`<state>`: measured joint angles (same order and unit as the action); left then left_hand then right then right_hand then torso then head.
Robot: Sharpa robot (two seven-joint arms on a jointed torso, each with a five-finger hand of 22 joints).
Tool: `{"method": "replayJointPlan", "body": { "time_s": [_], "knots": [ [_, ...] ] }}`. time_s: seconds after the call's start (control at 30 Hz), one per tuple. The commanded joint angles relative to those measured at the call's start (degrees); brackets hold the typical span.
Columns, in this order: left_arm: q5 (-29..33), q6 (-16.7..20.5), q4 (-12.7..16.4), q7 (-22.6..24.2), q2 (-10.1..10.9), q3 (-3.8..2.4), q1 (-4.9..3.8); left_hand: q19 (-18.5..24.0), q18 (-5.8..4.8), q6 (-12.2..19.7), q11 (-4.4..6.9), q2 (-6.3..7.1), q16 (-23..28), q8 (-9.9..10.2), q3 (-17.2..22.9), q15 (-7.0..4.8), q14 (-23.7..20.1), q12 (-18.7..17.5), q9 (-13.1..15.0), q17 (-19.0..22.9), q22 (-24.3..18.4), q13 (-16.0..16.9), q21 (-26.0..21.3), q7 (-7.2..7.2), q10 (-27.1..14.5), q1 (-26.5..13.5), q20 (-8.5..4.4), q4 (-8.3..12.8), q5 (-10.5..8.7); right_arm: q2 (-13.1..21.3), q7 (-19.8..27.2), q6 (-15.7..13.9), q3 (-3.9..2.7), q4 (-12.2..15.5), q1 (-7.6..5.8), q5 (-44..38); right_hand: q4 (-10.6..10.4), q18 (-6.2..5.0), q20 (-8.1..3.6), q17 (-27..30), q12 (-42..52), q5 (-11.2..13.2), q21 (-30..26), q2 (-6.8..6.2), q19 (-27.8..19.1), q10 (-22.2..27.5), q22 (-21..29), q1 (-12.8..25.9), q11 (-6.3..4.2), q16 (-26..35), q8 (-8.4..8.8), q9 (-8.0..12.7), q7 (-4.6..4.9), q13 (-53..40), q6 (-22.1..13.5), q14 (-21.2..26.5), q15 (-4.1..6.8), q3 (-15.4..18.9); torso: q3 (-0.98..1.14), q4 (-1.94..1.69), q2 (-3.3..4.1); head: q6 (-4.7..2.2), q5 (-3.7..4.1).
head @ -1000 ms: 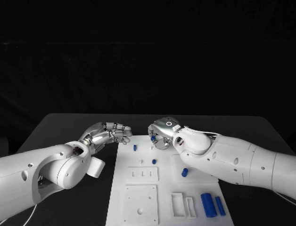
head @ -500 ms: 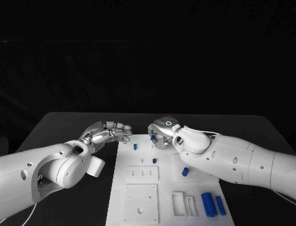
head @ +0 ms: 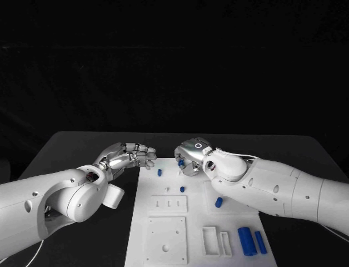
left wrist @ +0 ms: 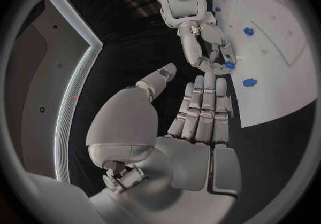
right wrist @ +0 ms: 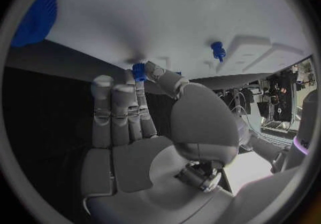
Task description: Assemble the parts on the task board
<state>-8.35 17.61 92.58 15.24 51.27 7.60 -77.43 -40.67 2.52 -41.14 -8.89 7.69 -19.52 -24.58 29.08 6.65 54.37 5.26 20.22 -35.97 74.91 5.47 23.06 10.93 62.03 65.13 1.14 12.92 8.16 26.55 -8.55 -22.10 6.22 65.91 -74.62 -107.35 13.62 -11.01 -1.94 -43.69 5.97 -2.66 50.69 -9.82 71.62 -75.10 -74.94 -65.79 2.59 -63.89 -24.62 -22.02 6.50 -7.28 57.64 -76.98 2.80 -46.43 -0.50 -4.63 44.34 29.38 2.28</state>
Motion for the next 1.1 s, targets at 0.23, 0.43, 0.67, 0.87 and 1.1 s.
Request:
{"method": "replayJointPlan", "body": {
  "time_s": [0.23,0.43,0.67,0.87,1.1],
  "knots": [
    [-0.25,-0.18,0.33,0.35,0.05,-0.05,-0.27,-0.09,0.52,-0.52,0.17,0.02,0.35,0.38,0.03,0.40,0.18,-0.30,0.07,-0.11,0.97,-0.06,-0.07,0.30,0.36,-0.48,0.16,0.39,0.08,-0.09,-0.78,1.18,-0.01,-0.77,-0.02,-0.14,-0.87,-3.99,-0.02,0.58,-0.98,-0.18,0.17,-1.34,-0.55,-1.63,-1.12,0.21,0.05,0.04,0.64,0.23,0.34,-2.72,-0.65,1.78,1.01,-0.88,-0.05,0.10,0.05,0.09,-0.07],
    [-0.25,-0.09,0.30,0.30,0.08,-0.05,-0.29,-0.08,0.51,-0.51,0.16,0.07,0.36,0.41,0.04,0.40,0.19,-0.34,0.08,-0.12,0.98,-0.07,-0.07,0.31,0.35,-0.51,0.17,0.42,0.06,-0.04,-0.42,-0.39,-0.01,-0.84,-0.02,2.02,-2.38,-3.99,0.30,1.07,-2.55,-0.25,0.31,-4.42,-0.52,3.97,-1.04,1.12,2.04,-0.25,3.08,1.26,2.10,-1.40,-4.58,1.44,-0.91,-0.30,-0.06,0.11,0.06,-0.03,-0.12],
    [-0.25,-0.04,0.07,0.27,0.08,-0.05,-0.29,-0.05,0.50,-0.47,0.10,0.15,0.41,0.48,0.07,0.42,0.16,-0.43,0.10,-0.14,0.98,-0.09,-0.07,0.35,0.31,-0.59,0.18,0.45,0.02,0.88,-0.69,-3.96,-0.01,0.35,-0.02,3.33,-3.87,-3.99,0.84,1.56,-2.49,-0.51,0.32,-7.00,-0.71,8.88,-1.01,1.74,3.58,-0.71,4.70,1.89,3.41,0.45,-7.52,1.64,-2.46,1.68,-0.04,0.11,0.08,-0.28,-0.09],
    [-0.25,0.07,-0.33,0.33,0.12,-0.05,-0.29,-0.03,0.50,-0.46,0.09,0.17,0.44,0.50,0.08,0.42,0.14,-0.46,0.11,-0.14,0.99,-0.10,-0.08,0.35,0.31,-0.60,0.19,0.47,0.01,2.49,-0.68,-5.63,-0.07,2.00,-0.14,4.01,-3.77,-3.99,0.97,1.84,-2.30,-0.73,0.26,-7.23,-0.99,9.80,-1.02,2.18,3.89,-0.95,4.88,1.94,3.58,1.14,-7.98,1.88,-2.73,3.44,-0.04,0.15,0.12,-0.55,-0.04],
    [-0.25,0.14,-0.59,0.41,0.22,-0.05,-0.29,-0.02,0.49,-0.45,0.08,0.18,0.46,0.53,0.11,0.43,0.14,-0.49,0.12,-0.15,0.99,-0.11,-0.08,0.34,0.31,-0.60,0.19,0.50,0.01,6.70,0.65,-5.75,-2.83,6.21,-0.52,6.70,-4.09,-3.99,0.92,2.05,-1.74,-0.58,0.28,-7.13,-0.92,8.69,-0.98,1.58,3.58,-1.25,4.43,1.73,3.33,1.21,-7.28,1.91,-2.44,3.55,-0.01,0.25,0.11,-1.30,0.30]
  ]
}}
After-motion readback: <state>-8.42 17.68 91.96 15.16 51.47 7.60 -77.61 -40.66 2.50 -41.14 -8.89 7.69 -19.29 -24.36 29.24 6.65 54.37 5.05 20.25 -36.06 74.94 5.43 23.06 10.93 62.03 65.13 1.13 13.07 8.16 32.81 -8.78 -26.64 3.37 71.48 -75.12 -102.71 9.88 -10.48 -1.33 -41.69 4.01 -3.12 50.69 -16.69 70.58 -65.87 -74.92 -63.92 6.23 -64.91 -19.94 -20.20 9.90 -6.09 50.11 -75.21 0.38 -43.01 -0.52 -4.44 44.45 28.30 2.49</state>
